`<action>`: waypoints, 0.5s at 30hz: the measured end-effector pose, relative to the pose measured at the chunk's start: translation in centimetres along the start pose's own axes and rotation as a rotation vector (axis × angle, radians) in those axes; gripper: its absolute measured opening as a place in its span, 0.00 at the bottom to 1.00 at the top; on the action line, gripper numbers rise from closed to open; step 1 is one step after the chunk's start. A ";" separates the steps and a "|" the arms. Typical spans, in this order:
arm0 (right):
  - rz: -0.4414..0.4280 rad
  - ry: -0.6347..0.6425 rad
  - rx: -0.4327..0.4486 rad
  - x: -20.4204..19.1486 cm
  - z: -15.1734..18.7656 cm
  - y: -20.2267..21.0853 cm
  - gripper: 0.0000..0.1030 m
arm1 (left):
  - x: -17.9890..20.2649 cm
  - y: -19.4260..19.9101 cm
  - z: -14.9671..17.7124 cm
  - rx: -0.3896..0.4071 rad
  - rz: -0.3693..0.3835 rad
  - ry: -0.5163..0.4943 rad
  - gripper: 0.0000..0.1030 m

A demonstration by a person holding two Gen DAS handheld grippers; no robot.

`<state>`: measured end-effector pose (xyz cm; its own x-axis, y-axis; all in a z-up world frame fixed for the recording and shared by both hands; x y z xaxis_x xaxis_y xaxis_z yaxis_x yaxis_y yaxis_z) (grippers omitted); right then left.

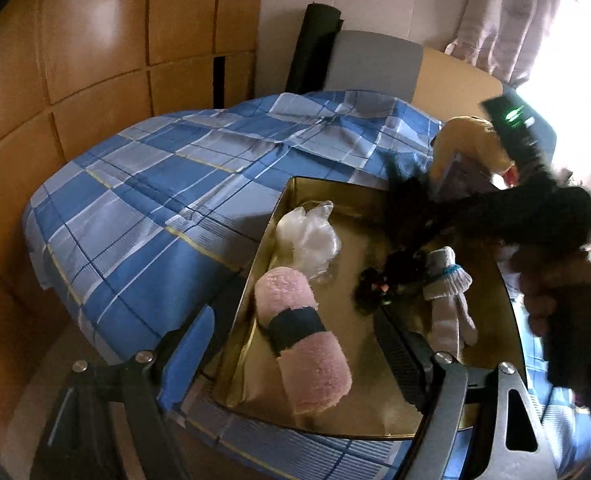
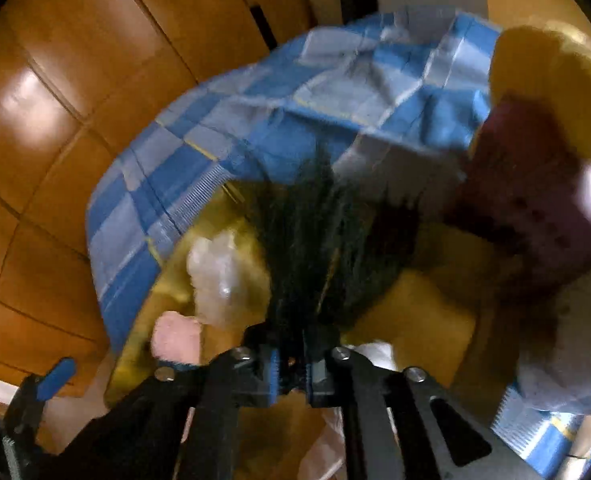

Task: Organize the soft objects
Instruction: 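Lower the black fluffy tuft into the gold tray and open the right tool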

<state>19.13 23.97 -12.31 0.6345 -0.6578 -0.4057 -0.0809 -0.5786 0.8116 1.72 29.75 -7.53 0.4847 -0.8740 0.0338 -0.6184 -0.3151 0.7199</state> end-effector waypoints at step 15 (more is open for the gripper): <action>0.026 -0.002 0.089 0.0 0.8 4.0 0.43 | 0.8 0.6 0.0 0.020 0.003 -0.025 0.80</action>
<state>18.24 21.27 -9.43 0.6298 -0.6742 -0.3857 -0.1653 -0.6015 0.7816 1.78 28.86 -7.06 0.4671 -0.8840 0.0188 -0.6322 -0.3191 0.7060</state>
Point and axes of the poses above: each gripper's, at about its wrist camera, not at the fingertips, and y roughly against the way its jaws point, x to its right, z to its underside, the point moved 10 cm from there along -y, roughly the way its jaws point, and after that the axes turned 6 degrees about -z, right-handed, at the moved point
